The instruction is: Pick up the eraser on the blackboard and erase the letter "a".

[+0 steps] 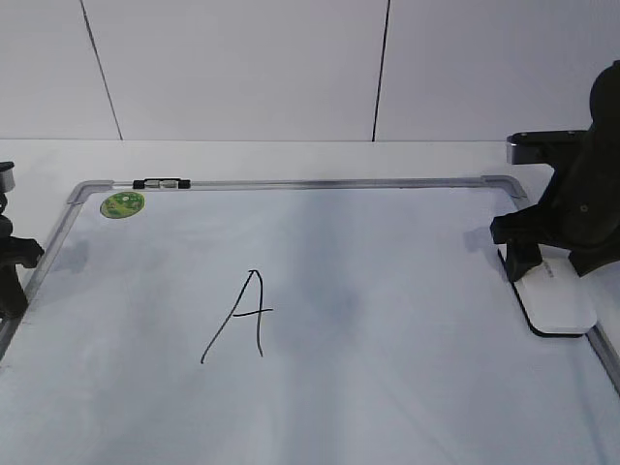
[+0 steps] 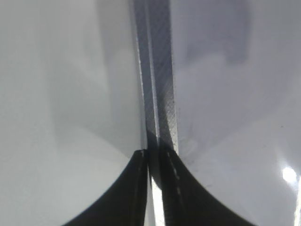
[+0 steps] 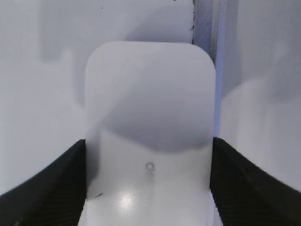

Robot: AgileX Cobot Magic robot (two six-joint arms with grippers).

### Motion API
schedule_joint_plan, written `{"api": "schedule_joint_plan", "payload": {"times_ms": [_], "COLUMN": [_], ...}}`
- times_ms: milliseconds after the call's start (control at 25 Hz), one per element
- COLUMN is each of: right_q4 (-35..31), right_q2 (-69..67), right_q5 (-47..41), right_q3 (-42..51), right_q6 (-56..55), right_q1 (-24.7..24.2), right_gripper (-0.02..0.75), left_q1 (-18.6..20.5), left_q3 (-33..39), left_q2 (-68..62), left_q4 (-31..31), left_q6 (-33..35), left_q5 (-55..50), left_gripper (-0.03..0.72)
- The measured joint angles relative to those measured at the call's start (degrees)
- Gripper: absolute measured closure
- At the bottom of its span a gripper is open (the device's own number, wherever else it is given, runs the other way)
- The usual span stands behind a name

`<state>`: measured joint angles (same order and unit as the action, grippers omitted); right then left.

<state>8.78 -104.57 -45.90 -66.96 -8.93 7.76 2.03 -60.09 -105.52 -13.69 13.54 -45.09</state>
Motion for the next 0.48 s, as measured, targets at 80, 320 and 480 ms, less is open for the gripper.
{"api": "schedule_joint_plan", "payload": {"times_ms": [80, 320, 480], "right_q4": [0.0, 0.2, 0.7], "right_q2": [0.0, 0.8, 2.5], "right_q5": [-0.1, -3.2, -6.2], "right_q3": [0.0, -1.9, -5.1], "right_q6": [0.0, 0.0, 0.0], "right_q1": [0.0, 0.0, -0.1], "right_gripper": [0.156, 0.142, 0.133], "left_q1": [0.0, 0.0, 0.0], "left_q3": [0.0, 0.0, 0.0], "left_q2": [0.0, 0.0, 0.0], "left_q4": [0.0, 0.0, 0.1], "left_q6": [0.0, 0.0, 0.0], "left_q5": [0.0, 0.0, 0.0], "left_gripper": [0.621, 0.619, 0.617]}}
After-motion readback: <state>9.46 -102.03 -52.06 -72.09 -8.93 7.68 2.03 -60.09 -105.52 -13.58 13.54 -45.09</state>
